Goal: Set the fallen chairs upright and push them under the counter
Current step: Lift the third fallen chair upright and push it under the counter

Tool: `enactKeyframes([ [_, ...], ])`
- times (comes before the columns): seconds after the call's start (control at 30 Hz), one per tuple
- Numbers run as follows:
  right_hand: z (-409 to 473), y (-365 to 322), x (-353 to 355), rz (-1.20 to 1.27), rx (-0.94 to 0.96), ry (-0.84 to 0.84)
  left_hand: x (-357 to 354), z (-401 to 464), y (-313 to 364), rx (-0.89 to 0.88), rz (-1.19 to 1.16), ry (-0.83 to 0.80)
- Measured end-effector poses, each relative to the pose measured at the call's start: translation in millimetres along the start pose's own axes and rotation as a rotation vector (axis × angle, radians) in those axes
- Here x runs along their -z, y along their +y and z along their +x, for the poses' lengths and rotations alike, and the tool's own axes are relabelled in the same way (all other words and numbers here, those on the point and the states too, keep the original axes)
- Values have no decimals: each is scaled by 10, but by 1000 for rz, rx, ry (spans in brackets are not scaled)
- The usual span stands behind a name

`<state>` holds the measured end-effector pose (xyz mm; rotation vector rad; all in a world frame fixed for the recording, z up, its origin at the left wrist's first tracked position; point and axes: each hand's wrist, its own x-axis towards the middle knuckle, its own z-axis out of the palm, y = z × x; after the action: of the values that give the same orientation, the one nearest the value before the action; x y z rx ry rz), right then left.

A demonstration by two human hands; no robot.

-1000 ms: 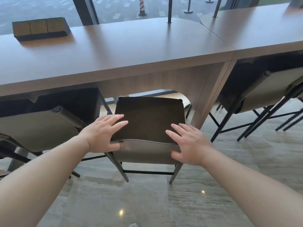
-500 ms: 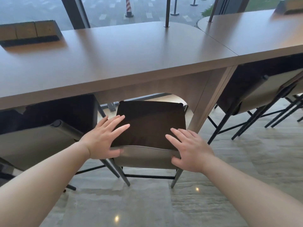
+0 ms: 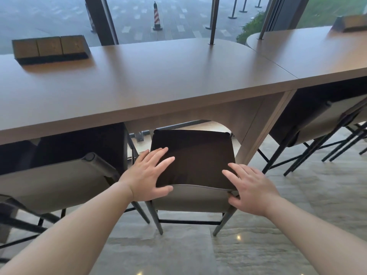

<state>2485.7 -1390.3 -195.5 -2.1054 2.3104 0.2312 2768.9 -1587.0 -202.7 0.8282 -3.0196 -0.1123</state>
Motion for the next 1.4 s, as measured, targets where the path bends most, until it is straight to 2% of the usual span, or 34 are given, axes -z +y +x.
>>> enactKeyframes([
  [0.27, 186, 52, 20, -13, 75, 22, -4, -28, -50, 69, 0, -62],
  [0.73, 643, 321, 72, 42, 281, 63, -37, 28, -132, 215, -36, -43],
  [1.4, 974, 524, -4, 63, 324, 61, -7, 105, -29, 335, -102, -16],
])
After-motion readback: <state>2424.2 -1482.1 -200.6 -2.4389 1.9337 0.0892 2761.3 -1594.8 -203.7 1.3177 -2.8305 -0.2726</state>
